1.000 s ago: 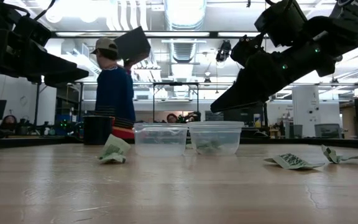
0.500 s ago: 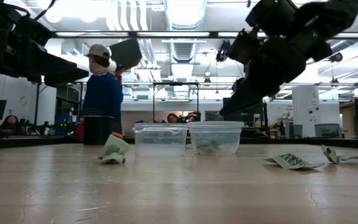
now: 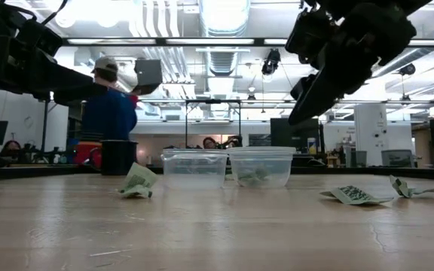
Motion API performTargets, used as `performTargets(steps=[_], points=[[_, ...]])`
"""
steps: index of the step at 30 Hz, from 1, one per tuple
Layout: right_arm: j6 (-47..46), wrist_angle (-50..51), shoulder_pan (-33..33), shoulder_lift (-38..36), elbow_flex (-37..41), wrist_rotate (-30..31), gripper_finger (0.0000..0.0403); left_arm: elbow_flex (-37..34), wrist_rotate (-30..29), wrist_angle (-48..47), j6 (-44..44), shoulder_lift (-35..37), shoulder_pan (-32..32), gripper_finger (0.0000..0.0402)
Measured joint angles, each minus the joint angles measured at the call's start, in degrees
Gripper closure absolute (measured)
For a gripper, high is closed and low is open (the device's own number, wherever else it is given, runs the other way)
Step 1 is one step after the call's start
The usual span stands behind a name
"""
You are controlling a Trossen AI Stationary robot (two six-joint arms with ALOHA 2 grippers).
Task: Pick and place Stevia / Truvia into bins
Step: Put the green stevia packet into the right transparent container
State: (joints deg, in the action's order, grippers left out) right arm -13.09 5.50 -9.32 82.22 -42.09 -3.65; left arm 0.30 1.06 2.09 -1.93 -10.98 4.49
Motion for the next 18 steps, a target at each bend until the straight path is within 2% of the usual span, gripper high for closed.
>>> performTargets(steps=[8,18], points=[[0.0,2.2,-1.8,-0.5,0.1,-0.1,0.0197,0.0,0.0,0.0,0.0,-0.2,0.0,0.0162],[0.0,3.5,-3.9,-0.5,0.1,-3.3,0.0197,0.0,0.0,0.0,0.0,-0.2,0.0,0.0162]])
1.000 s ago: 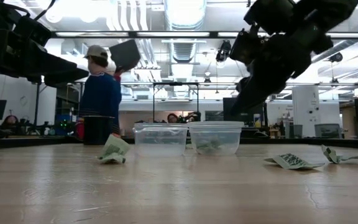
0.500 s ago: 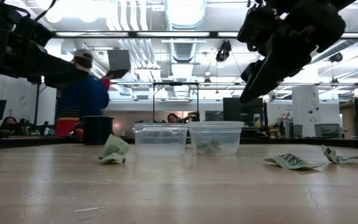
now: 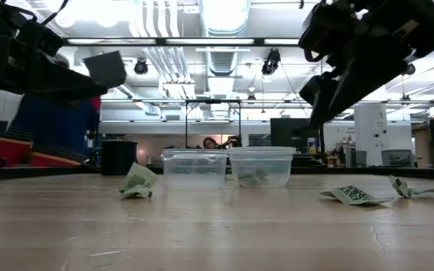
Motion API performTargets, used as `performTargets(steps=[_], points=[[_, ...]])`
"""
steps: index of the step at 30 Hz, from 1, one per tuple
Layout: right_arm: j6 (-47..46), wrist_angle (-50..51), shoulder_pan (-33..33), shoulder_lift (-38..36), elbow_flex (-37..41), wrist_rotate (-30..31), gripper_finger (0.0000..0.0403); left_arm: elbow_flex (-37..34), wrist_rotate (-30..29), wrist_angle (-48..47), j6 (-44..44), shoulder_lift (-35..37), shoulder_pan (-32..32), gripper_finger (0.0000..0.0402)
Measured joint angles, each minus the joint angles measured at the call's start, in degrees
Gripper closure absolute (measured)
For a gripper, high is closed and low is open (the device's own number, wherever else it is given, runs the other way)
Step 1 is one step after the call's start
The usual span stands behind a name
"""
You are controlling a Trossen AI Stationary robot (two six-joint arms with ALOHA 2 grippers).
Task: Pick and place Stevia / Truvia into bins
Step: Put the green stevia packet into the right transparent container
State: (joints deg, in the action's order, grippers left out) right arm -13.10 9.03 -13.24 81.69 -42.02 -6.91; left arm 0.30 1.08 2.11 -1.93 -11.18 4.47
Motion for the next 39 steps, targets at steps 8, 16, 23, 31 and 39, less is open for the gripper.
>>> performTargets(steps=[8,16,23,31,39], points=[[-1.8,3.8,-3.5,0.0,0.0,-1.7,0.0203,0.0,0.0,0.0,0.0,0.0,0.0,0.0162],[-8.3,8.8,-4.4,0.0,-0.8,-1.7,0.0222,0.0,0.0,0.0,0.0,0.0,0.0,0.0162],[-14.6,13.7,-4.4,0.0,-0.8,-0.3,0.0229,0.0,0.0,0.0,0.0,0.0,0.0,0.0162],[-17.3,16.8,-4.9,0.1,-0.3,1.5,0.0229,0.0,0.0,0.0,0.0,0.0,0.0,0.0162],[-19.7,16.0,-6.4,0.2,1.0,2.6,0.0229,0.0,0.0,0.0,0.0,0.0,0.0,0.0162]])
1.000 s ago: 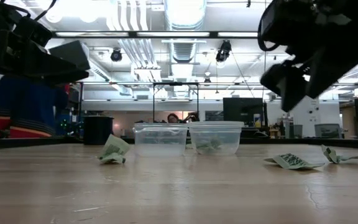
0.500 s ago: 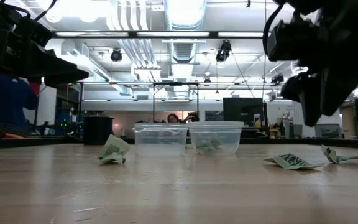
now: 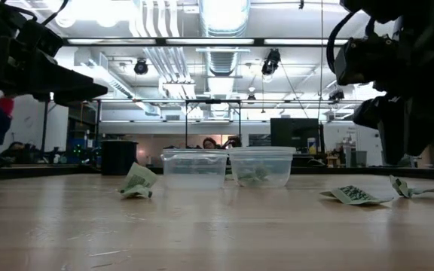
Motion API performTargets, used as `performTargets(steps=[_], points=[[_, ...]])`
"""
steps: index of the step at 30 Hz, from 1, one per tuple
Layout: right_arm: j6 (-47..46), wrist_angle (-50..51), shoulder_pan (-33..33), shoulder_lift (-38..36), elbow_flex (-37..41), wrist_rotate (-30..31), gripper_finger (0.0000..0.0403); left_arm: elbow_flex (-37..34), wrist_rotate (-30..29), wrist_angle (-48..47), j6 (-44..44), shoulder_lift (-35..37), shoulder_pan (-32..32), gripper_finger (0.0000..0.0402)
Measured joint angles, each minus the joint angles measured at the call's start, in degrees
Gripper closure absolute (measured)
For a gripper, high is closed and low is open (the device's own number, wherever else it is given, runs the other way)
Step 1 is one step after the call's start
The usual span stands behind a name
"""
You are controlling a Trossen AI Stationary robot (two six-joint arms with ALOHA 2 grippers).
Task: Pick and place Stevia / Truvia into bins
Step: Put the green stevia packet into the right transparent container
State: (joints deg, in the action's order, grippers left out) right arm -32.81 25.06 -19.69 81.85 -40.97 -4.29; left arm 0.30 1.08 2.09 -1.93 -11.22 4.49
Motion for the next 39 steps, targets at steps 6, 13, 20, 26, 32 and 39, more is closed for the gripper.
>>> performTargets(steps=[6,13,20,26,32,39], points=[[0.0,-3.3,-0.1,4.0,0.7,-0.3,0.0229,0.0,0.0,0.0,0.0,-0.1,0.0,0.0162],[0.7,-5.5,-0.3,11.2,0.0,-0.8,0.023,0.0,0.0,0.0,0.0,0.0,0.0,0.0162],[-0.6,-6.2,-1.5,12.0,0.0,2.6,0.0234,0.0,0.0,0.0,0.0,-0.1,0.0,0.0162],[-0.6,-5.8,-2.4,10.2,0.5,4.7,0.0284,0.0,0.0,0.0,0.0,0.0,0.0,0.0162],[-0.3,-4.8,-2.8,10.2,0.5,5.4,0.0373,0.0,0.0,0.0,0.0,0.0,0.0,0.0162],[2.5,-5.8,-2.9,10.2,0.6,7.2,0.0387,0.0,0.0,0.0,0.0,0.0,0.0,0.0162]])
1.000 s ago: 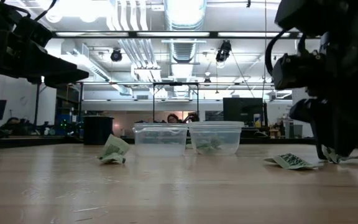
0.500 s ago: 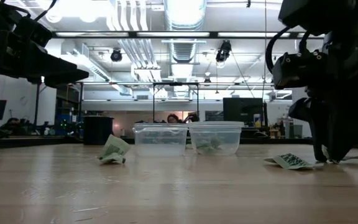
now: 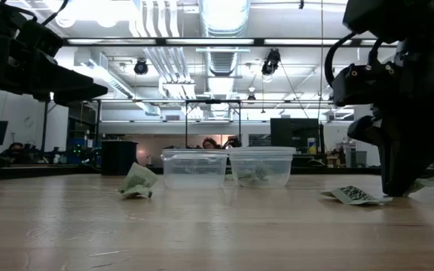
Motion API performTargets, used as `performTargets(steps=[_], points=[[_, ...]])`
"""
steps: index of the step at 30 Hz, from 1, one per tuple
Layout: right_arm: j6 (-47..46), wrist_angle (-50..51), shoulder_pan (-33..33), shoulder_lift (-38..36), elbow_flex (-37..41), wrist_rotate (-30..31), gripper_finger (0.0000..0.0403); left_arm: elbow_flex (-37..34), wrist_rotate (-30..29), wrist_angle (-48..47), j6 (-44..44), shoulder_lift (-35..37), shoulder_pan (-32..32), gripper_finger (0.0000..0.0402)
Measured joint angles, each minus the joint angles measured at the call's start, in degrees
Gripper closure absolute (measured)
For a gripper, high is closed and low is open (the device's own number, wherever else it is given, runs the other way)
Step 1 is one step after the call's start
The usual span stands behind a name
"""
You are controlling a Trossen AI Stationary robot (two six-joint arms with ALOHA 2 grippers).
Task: Pick and place Stevia / Truvia into bins
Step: Put the green stevia packet into the right transparent container
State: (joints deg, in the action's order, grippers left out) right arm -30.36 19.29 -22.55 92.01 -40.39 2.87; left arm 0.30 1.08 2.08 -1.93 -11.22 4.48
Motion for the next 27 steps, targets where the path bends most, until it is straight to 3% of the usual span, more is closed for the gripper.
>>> performTargets(steps=[8,14,22,27], points=[[11.5,-12.7,-0.2,0.4,0.2,-0.1,0.0389,0.0,0.0,0.0,0.0,0.0,0.0,0.0162],[14.5,-17.2,-0.2,0.3,0.1,1.8,0.0389,0.0,0.0,0.0,0.0,-0.2,0.0,0.0162],[17.8,-26.1,-0.2,0.2,1.1,12.0,0.039,0.0,0.0,0.0,0.0,-0.2,0.0,0.0162],[18.8,-37.1,-0.2,0.1,3.8,13.9,0.039,0.0,0.0,0.0,0.0,-0.1,0.0,0.0162]])
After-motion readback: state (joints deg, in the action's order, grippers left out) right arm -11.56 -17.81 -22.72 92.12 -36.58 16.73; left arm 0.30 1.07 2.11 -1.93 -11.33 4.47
